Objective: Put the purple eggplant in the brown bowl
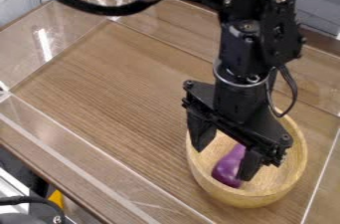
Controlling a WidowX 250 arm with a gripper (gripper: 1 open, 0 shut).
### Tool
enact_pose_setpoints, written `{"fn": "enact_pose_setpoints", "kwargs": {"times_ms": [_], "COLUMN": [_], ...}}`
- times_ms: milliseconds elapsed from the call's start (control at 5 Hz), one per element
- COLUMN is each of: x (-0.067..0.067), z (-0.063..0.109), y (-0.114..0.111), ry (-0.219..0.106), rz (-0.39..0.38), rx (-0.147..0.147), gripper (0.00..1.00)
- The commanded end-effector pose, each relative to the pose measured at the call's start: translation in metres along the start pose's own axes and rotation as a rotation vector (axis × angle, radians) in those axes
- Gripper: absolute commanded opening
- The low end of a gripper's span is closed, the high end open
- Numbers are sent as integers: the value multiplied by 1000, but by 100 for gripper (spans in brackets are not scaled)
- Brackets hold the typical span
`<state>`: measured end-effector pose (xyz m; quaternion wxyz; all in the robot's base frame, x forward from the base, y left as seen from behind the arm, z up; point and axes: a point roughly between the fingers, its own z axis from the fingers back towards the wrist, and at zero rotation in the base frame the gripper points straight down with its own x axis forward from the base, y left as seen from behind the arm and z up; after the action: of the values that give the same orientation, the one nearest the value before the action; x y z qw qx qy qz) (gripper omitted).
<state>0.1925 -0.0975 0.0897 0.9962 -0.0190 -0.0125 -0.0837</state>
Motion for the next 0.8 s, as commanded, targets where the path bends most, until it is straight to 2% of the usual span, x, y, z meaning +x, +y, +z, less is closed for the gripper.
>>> {"fn": "enact_pose_setpoints", "kwargs": {"times_ms": [0, 600], "x": [7, 6], "z": [6, 2], "y": [-2, 1], "ry": [-28, -6], "rz": [-4, -4], "rx": [-8, -3], "gripper": [100, 100]}}
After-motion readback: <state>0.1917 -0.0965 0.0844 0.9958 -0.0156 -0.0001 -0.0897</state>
